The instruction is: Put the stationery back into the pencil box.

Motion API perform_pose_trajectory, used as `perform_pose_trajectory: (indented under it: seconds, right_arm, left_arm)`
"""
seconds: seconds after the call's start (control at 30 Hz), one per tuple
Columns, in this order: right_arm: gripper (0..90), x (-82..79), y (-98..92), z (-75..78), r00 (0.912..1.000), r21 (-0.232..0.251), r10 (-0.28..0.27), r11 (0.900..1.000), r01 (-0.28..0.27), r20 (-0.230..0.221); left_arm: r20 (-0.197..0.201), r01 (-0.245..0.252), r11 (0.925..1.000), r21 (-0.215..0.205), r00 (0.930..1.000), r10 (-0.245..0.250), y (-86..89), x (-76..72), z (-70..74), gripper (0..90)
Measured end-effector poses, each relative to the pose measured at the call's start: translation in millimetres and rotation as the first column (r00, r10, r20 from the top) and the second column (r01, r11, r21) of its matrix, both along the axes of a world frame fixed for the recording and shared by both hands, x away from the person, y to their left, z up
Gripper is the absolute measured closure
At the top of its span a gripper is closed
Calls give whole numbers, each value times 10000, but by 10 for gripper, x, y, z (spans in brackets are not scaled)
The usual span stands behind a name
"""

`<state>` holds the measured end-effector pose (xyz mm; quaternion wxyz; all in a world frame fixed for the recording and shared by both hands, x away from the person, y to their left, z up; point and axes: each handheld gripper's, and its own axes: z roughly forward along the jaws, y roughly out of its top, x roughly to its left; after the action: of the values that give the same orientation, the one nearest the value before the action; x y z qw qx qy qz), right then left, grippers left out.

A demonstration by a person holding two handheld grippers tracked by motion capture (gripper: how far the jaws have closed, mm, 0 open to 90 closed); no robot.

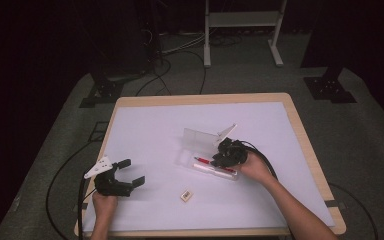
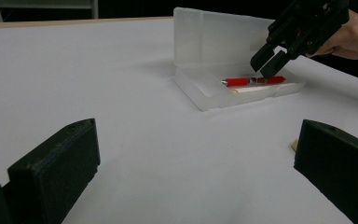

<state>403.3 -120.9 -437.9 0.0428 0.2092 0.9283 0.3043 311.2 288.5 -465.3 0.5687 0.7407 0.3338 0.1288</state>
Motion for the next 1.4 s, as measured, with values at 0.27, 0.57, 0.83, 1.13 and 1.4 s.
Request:
perform_pose_trajectory:
  seconds: [0.27,0.57,0.83,1.13,1.4]
  right_arm:
    - [651,-102,-25,122,9998,266,72,9996,-78,209]
    - [598,-236,-18,215,9993,488,294,9983,-305,232]
    - [554,-377,23,280,9981,667,566,9961,-582,252]
    - [504,-492,91,288,9954,708,927,9930,-941,228]
    - [477,-580,173,293,9937,772,1119,9907,-1121,76]
  left_arm:
    - [-3,1,10000,11,10000,-1,-2,-2,0,0]
    - [-6,-4,10000,20,10000,4,-3,-1,0,0]
    - [-16,1,10000,20,10000,-1,-3,-1,0,0]
    - [-21,-8,10000,16,10000,8,-3,1,0,0]
    - [-20,-9,10000,19,10000,9,-2,1,0,0]
